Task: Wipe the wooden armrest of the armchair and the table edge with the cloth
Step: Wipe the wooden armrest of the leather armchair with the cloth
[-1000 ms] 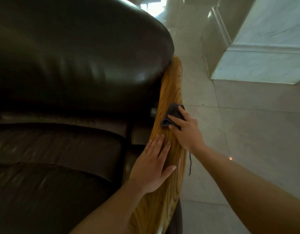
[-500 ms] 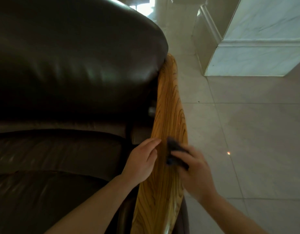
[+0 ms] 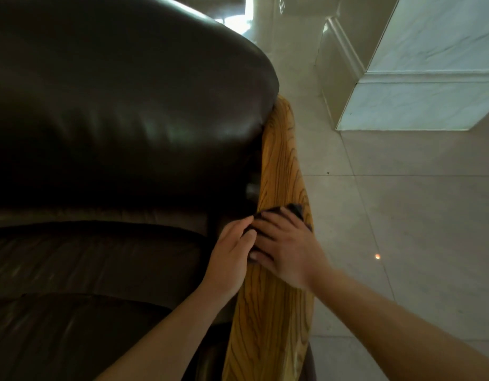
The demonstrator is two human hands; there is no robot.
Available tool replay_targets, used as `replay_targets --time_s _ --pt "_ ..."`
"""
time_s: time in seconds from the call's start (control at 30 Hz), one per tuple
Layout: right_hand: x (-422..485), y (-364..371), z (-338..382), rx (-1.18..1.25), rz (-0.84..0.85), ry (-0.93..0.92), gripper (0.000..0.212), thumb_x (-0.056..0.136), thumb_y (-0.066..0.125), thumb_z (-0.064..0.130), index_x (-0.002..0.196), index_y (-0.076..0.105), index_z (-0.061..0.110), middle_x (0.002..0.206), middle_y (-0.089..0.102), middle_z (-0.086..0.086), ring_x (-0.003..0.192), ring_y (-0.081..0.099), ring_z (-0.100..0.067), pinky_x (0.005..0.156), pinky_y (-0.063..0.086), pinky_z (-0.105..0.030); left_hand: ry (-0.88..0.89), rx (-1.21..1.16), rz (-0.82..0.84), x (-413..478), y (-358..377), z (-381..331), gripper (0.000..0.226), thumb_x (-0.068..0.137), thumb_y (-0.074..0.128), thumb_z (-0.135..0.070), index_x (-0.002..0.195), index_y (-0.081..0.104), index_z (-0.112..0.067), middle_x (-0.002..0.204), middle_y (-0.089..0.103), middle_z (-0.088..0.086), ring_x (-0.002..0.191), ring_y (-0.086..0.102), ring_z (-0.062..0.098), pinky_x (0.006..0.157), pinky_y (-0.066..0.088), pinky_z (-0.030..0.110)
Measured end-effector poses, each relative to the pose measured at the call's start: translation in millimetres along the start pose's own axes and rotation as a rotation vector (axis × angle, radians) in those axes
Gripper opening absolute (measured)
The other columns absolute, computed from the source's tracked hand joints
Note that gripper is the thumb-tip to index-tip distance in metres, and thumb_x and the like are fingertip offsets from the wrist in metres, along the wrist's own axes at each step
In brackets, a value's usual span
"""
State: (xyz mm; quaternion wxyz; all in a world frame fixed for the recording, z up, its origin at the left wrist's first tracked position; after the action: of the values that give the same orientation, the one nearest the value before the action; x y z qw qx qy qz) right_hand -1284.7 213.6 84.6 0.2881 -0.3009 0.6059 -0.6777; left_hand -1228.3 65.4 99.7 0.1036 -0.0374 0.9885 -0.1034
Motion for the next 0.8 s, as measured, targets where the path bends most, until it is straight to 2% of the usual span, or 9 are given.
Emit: replay_targets --time_s 0.13,0.23,0.3,0.37,0.43,0.5,0.57,0.67,0.8 --pt "50.4 -15.6 -35.9 -0.016 -0.033 0.249 0.049 0.099 0.025 0.055 0.134 0.054 0.037 0.151 0.043 0.007 0.145 0.028 -0.024 0.119 0.013 -0.049 0.055 0.247 -0.035 -5.9 12.5 0.3 0.045 0.104 0.044 -0.037 0.149 0.04 -0.031 0.158 0.029 -0.013 0.145 0.025 0.005 0.104 0.02 0.008" --pt "77.7 -15.9 -65.4 -0.028 0.083 0.358 0.054 0.099 0.017 0.054 0.143 0.041 0.035 0.158 0.031 0.003 0.149 0.015 -0.027 0.118 0.013 -0.049 0.112 0.471 0.081 -14.3 23.6 7.8 0.059 0.101 0.033 -0.055 0.155 0.021 -0.034 0.164 0.009 -0.016 0.146 0.02 0.005 0.105 0.026 0.017" --pt "72.5 -9.5 -69.1 -0.05 0.098 0.364 0.054 0.1 0.012 0.05 0.145 0.037 0.034 0.159 0.028 0.003 0.15 0.012 -0.025 0.118 0.013 -0.048 0.17 0.666 0.124 -15.8 25.9 14.0 0.066 0.099 0.027 -0.059 0.157 0.012 -0.032 0.165 0.0 -0.017 0.148 0.012 0.005 0.112 0.028 0.026" --pt "46.9 -7.3 -56.1 -0.062 0.056 0.336 0.053 0.102 0.012 0.046 0.145 0.04 0.032 0.158 0.031 0.005 0.15 0.012 -0.022 0.119 0.012 -0.045 0.247 0.831 0.153 -16.9 24.7 17.5 0.068 0.101 0.029 -0.055 0.158 0.009 -0.024 0.167 -0.005 -0.01 0.15 -0.004 0.005 0.119 0.015 0.027" --pt "9.2 -5.3 -36.5 0.015 -0.043 0.324 0.05 0.103 0.021 0.042 0.142 0.048 0.027 0.156 0.036 0.002 0.15 0.016 -0.024 0.119 0.015 -0.045 0.341 0.958 0.182 -19.2 21.2 20.7 0.07 0.101 0.031 -0.052 0.159 0.009 -0.018 0.168 -0.006 -0.004 0.15 -0.013 0.006 0.12 0.002 0.026" --pt "-34.0 0.3 -16.3 0.175 -0.169 0.336 0.044 0.101 0.035 0.037 0.135 0.057 0.02 0.153 0.04 -0.005 0.149 0.02 -0.03 0.117 0.024 -0.049 0.391 1.011 0.227 -20.4 14.5 25.1 0.069 0.101 0.03 -0.051 0.159 0.01 -0.018 0.168 -0.005 -0.003 0.15 -0.015 0.005 0.122 0.003 0.029" --pt "-68.2 9.9 -0.6 0.192 -0.254 0.275 0.041 0.101 0.041 0.035 0.132 0.06 0.017 0.153 0.041 -0.007 0.148 0.021 -0.032 0.114 0.029 -0.053 0.413 1.016 0.255 -19.5 6.2 28.4 0.067 0.1 0.029 -0.047 0.158 0.011 -0.018 0.168 -0.004 -0.004 0.149 -0.015 0.003 0.123 0.007 0.032" --pt "-70.6 13.4 -8.6 0.193 -0.254 0.184 0.041 0.1 0.044 0.039 0.132 0.061 0.02 0.152 0.042 -0.007 0.147 0.023 -0.034 0.114 0.031 -0.053 0.456 1.017 0.29 -15.2 -0.3 28.4 0.065 0.101 0.036 -0.035 0.159 0.012 -0.018 0.168 0.001 -0.003 0.151 -0.01 0.004 0.124 0.006 0.033" --pt "-20.1 0.0 -14.5 0.198 -0.18 0.507 0.044 0.097 0.039 0.048 0.134 0.057 0.032 0.156 0.037 -0.003 0.146 0.023 -0.035 0.115 0.028 -0.052 0.456 1.005 0.295 -14.5 -0.4 29.3 0.066 0.099 0.048 -0.023 0.158 0.019 -0.016 0.168 0.007 0.001 0.152 -0.004 0.01 0.124 0.01 0.038"
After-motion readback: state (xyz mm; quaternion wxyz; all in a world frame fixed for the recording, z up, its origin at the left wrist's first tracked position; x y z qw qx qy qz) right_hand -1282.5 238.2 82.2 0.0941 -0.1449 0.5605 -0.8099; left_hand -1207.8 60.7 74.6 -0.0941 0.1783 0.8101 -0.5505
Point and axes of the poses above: each hand's wrist, its own x-axis towards the middle knuckle, its own y-axis out of the palm, z = x × y, the point moved 2 cm from there along x, towards the middle knuckle
